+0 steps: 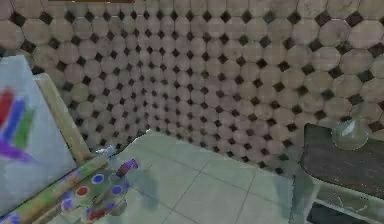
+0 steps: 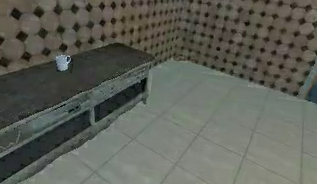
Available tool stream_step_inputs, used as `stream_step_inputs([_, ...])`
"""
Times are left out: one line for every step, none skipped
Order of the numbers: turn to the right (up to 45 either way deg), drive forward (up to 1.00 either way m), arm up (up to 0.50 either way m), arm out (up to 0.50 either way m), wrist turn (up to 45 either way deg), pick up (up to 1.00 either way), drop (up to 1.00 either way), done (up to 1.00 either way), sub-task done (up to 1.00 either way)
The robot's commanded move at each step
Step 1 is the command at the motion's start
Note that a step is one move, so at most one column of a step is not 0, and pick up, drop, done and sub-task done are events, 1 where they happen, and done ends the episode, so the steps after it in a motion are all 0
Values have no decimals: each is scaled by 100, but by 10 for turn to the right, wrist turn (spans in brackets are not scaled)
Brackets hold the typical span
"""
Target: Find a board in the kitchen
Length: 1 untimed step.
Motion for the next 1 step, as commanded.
stream_step_inputs([450, 0, 0, 0, 0, 0, 0, 0, 0])
